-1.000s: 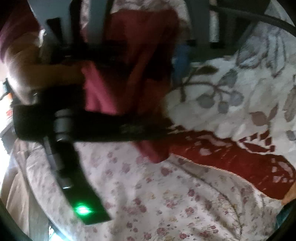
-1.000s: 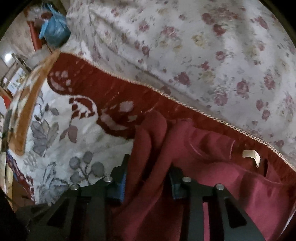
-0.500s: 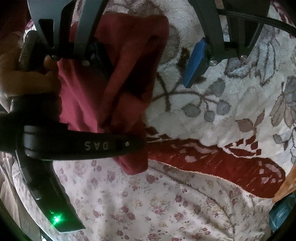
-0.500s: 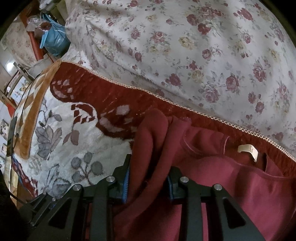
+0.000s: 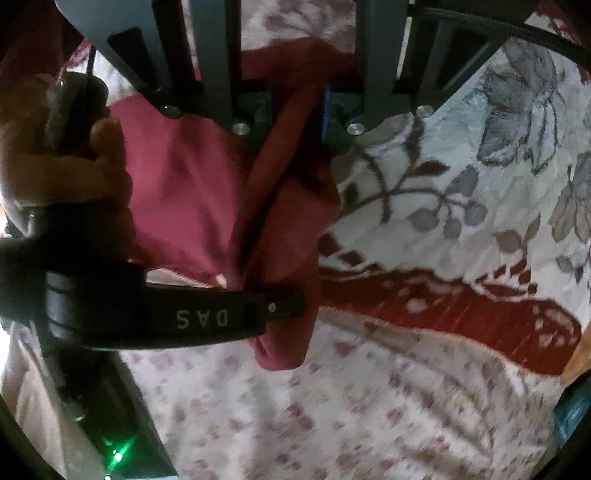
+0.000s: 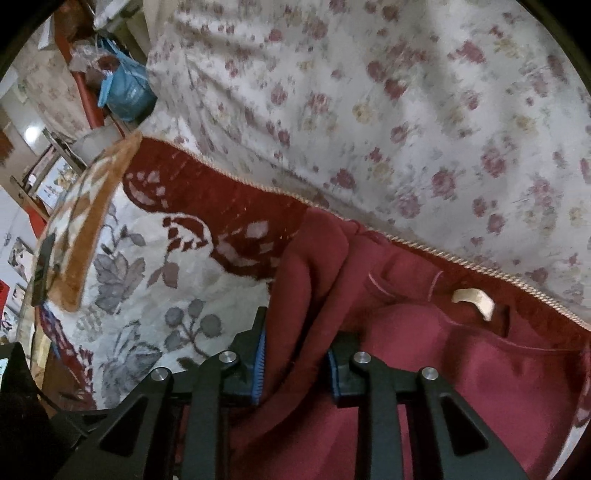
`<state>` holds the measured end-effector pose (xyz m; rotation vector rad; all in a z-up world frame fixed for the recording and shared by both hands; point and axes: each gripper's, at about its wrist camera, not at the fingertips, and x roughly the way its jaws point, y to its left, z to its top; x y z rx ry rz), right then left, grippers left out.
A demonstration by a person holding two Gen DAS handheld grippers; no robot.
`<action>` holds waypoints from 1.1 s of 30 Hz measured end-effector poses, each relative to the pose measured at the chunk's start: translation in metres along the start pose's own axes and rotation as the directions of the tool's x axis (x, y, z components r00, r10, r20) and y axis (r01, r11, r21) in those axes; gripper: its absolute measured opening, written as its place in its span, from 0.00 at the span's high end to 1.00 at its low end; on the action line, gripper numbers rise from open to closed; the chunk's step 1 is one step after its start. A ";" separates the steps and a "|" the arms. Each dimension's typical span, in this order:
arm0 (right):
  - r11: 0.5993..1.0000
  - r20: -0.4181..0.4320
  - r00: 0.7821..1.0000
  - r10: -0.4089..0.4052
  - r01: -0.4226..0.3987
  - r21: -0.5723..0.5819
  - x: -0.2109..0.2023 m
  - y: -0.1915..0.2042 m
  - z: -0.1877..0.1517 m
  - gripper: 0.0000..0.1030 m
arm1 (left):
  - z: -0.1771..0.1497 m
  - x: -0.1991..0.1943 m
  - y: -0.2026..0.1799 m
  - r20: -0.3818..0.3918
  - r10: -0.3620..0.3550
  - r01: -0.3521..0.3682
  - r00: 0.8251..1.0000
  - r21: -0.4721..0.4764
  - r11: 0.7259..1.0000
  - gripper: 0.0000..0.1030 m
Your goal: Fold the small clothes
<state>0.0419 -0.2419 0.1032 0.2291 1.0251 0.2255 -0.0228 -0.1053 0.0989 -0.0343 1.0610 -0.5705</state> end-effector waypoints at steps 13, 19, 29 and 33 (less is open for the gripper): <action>0.998 0.110 0.993 -0.039 0.035 0.043 -0.097 -0.051 -0.009 0.73 | 0.006 -0.019 -0.107 0.042 -0.019 0.011 0.999 0.183 0.983 0.85; 0.994 0.126 0.990 -0.067 0.056 0.091 -0.124 -0.090 -0.026 0.77 | 0.006 -0.006 -0.148 0.013 -0.040 0.036 0.999 0.237 0.971 0.85; 0.982 0.127 0.988 -0.087 0.063 0.176 -0.141 -0.154 -0.062 0.79 | -0.004 0.030 -0.199 -0.071 -0.079 0.097 0.994 0.302 0.948 0.85; 0.977 0.120 0.988 -0.094 0.068 0.204 -0.141 -0.175 -0.072 0.80 | -0.007 0.046 -0.216 -0.103 -0.081 0.110 0.991 0.318 0.942 0.85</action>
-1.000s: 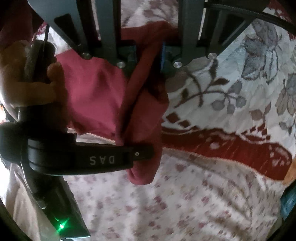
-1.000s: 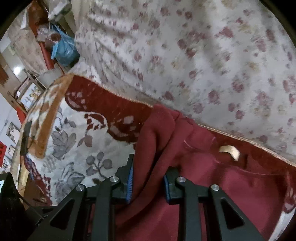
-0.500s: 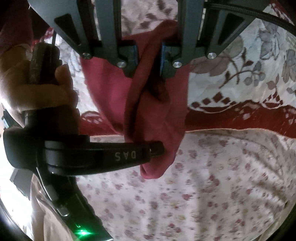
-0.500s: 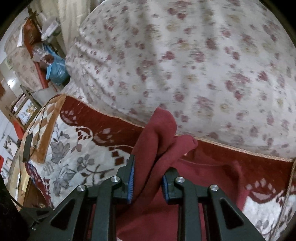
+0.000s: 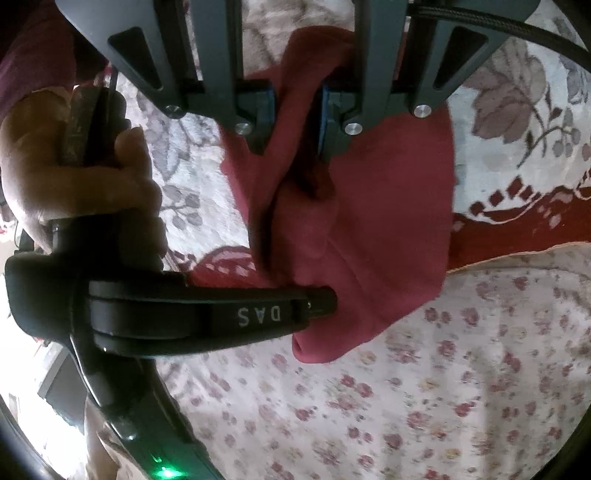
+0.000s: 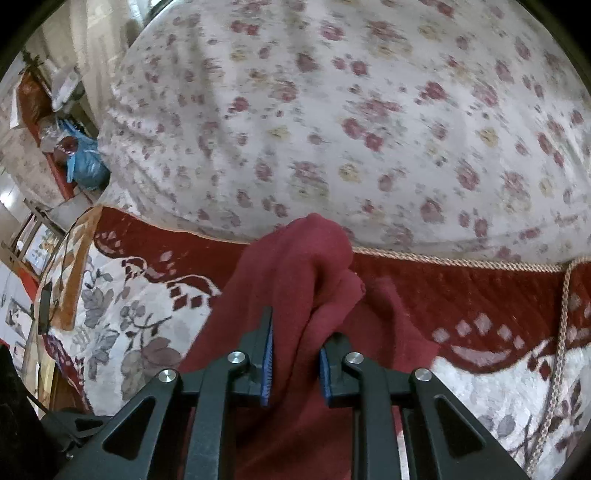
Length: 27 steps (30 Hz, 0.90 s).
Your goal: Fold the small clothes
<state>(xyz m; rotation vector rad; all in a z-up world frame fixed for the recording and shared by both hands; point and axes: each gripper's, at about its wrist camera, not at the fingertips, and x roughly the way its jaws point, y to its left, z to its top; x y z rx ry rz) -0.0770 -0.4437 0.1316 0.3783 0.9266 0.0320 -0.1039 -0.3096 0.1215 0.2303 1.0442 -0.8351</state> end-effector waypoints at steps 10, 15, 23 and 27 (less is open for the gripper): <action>0.995 -0.069 0.997 -0.047 0.053 0.082 0.026 -0.052 -0.018 0.80 | -0.002 0.046 -0.025 -0.087 -0.002 0.004 0.996 0.018 1.000 0.84; 0.982 -0.072 0.995 -0.065 0.076 0.174 0.035 -0.077 -0.027 0.57 | -0.008 0.029 -0.016 -0.106 -0.142 0.142 0.984 -0.007 0.990 0.60; 0.989 0.068 0.992 -0.111 0.104 0.102 -0.042 -0.050 -0.029 0.56 | -0.030 -0.038 0.041 0.005 -0.018 0.018 1.000 0.036 0.999 0.43; 1.000 0.032 0.999 -0.027 0.028 -0.015 -0.035 -0.004 -0.041 0.56 | -0.039 -0.020 0.066 -0.029 0.073 -0.074 0.997 -0.041 0.996 0.43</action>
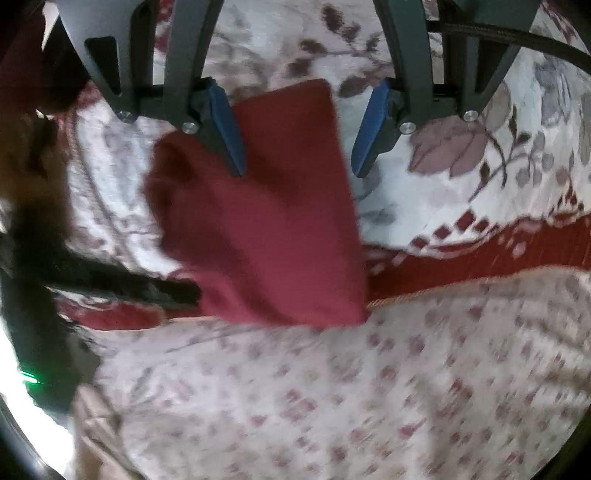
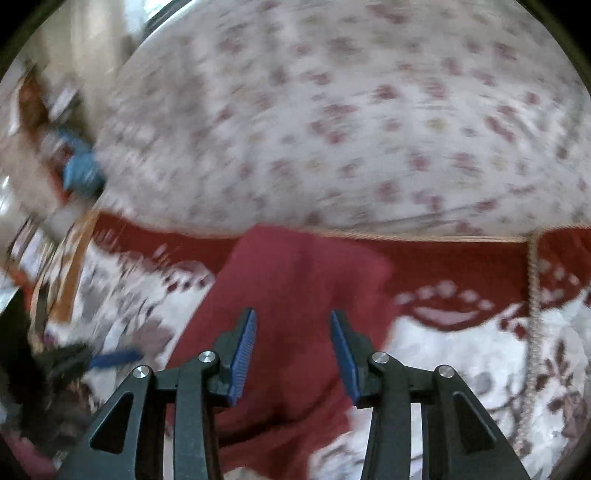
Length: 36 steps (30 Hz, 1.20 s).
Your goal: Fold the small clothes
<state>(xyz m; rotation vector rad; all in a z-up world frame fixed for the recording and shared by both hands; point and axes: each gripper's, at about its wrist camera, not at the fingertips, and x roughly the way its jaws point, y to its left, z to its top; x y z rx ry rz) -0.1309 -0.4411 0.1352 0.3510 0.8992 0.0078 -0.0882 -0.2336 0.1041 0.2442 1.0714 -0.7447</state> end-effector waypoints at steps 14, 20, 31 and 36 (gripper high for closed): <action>0.993 -0.105 0.988 -0.114 0.118 0.029 -0.001 -0.019 -0.082 0.56 | -0.023 0.029 0.014 0.022 -0.009 0.009 1.000 -0.023 1.000 0.28; 0.987 -0.026 0.987 -0.162 0.161 -0.016 -0.026 0.010 -0.067 0.56 | -0.022 0.027 0.012 0.041 0.009 -0.010 0.999 0.005 1.000 0.27; 0.989 -0.086 0.989 -0.118 0.109 -0.097 -0.014 0.032 -0.096 0.91 | -0.028 0.026 0.016 0.042 0.004 -0.004 0.999 -0.001 1.000 0.22; 0.985 -0.122 0.978 -0.169 0.162 -0.061 -0.010 0.008 -0.111 0.93 | -0.025 0.027 0.016 0.038 -0.006 0.007 0.999 -0.019 1.000 0.22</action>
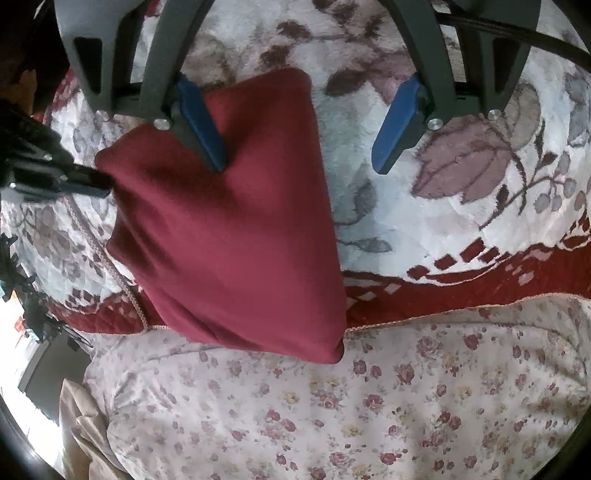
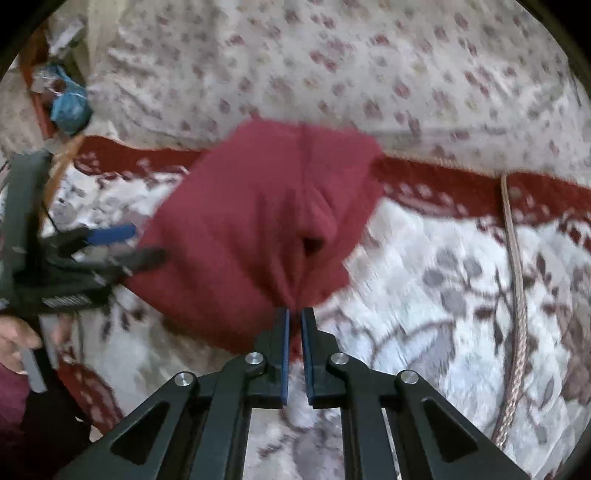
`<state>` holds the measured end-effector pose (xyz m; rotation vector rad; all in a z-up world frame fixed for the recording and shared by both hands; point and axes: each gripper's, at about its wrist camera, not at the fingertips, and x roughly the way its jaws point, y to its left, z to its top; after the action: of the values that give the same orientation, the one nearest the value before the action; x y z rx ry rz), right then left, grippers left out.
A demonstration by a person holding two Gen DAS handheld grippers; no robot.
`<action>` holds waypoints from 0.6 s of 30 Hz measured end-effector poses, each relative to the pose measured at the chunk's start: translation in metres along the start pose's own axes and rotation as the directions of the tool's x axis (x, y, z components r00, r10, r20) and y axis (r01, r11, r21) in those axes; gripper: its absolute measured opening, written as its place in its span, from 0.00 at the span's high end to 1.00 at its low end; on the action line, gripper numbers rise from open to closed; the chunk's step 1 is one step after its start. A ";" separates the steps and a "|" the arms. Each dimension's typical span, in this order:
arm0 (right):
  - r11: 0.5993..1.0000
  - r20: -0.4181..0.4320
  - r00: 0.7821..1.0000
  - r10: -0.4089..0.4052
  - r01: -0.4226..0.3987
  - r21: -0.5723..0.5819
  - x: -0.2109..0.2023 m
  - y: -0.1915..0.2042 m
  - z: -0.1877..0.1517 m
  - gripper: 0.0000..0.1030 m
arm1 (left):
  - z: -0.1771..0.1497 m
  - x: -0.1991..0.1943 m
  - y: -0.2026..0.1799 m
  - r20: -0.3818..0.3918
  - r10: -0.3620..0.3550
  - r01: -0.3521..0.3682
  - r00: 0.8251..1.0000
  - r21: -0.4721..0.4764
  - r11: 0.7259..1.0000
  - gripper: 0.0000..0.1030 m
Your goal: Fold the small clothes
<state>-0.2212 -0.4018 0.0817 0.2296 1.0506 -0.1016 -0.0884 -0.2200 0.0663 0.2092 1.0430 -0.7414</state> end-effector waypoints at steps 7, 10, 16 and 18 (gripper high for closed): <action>0.985 0.098 0.993 0.060 -0.075 0.155 -0.036 -0.032 0.009 0.75 | 0.009 -0.011 0.006 0.071 0.009 -0.006 0.997 -0.041 0.999 0.22; 0.984 0.147 0.989 0.016 -0.042 0.176 -0.035 -0.023 0.034 0.19 | 0.016 -0.006 0.010 0.068 0.001 0.004 0.998 -0.082 0.997 0.22; 0.956 0.054 0.995 0.088 -0.100 0.277 0.042 -0.035 0.071 0.15 | 0.024 0.007 0.020 0.055 -0.061 0.068 0.997 -0.138 0.988 0.14; 0.946 0.036 0.994 0.099 -0.106 0.308 0.064 -0.043 0.068 0.15 | 0.027 0.012 0.020 0.048 -0.075 0.080 0.996 -0.131 0.988 0.11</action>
<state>-0.1404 -0.4584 0.0527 0.5662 0.9979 -0.1745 -0.0531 -0.2237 0.0662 0.0386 1.0600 -0.7407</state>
